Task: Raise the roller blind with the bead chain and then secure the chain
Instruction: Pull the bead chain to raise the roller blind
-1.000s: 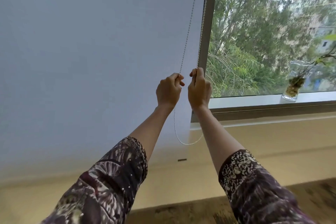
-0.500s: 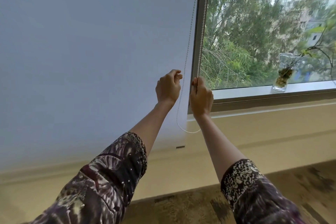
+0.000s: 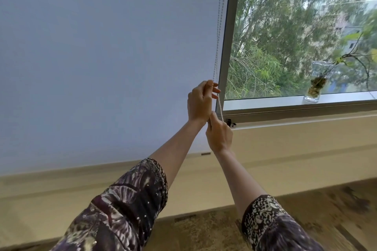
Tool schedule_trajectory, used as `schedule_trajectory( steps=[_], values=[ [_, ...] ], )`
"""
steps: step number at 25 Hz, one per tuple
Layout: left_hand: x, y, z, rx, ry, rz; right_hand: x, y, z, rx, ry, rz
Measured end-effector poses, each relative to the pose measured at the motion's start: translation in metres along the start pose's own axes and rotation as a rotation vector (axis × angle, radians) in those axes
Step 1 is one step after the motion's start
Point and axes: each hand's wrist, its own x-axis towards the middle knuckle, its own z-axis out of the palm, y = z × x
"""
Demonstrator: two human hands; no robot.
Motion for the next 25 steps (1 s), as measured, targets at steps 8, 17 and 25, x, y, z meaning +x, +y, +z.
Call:
schedule_trajectory(
  steps=[8, 17, 25],
  values=[
    [-0.009, 0.015, -0.031, 0.125, -0.001, 0.035, -0.023, -0.021, -0.013, -0.064, -0.157, -0.054],
    [-0.051, 0.009, -0.066, 0.309, 0.003, 0.047, -0.009, -0.025, -0.032, 0.150, -0.534, -0.029],
    [-0.065, 0.016, -0.083, 0.383, -0.038, -0.003, 0.090, -0.103, -0.095, 1.041, -0.210, 0.348]
  ],
)
